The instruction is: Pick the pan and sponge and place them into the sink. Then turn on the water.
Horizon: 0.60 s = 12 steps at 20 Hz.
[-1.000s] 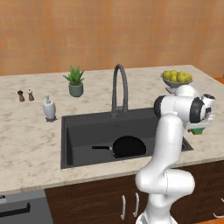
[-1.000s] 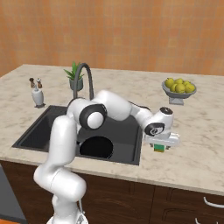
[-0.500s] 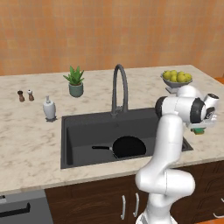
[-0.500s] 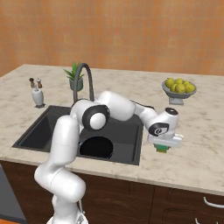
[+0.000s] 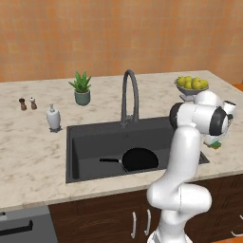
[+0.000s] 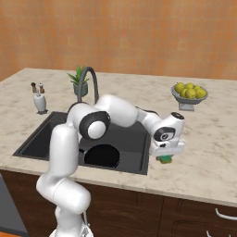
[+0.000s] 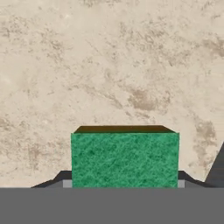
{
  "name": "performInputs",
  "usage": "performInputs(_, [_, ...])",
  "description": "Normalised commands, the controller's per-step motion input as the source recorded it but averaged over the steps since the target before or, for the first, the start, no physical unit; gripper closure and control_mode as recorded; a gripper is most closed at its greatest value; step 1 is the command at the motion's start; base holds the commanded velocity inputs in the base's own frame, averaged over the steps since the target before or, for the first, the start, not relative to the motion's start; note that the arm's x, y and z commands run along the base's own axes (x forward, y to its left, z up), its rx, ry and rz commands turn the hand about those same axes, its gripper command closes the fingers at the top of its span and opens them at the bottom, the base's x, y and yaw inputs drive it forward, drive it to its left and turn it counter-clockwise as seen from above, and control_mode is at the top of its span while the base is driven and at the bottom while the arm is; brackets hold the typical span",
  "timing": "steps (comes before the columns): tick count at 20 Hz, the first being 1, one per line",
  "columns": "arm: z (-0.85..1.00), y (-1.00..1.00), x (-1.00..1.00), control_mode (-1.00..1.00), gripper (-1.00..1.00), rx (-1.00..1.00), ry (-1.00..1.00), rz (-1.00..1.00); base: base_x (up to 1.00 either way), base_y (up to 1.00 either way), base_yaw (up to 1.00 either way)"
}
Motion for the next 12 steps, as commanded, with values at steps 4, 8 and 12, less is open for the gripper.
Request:
performInputs(4, [0.31,0.43,-0.06,-1.00,1.00,-0.05,0.08,0.87,0.00,0.00,0.00])
performInputs(8, [0.34,0.21,-0.15,-1.00,1.00,-0.01,0.00,0.83,0.00,0.00,0.00])
performInputs(12, [0.41,0.07,-0.24,-1.00,1.00,0.00,-0.05,0.75,0.00,0.00,0.00])
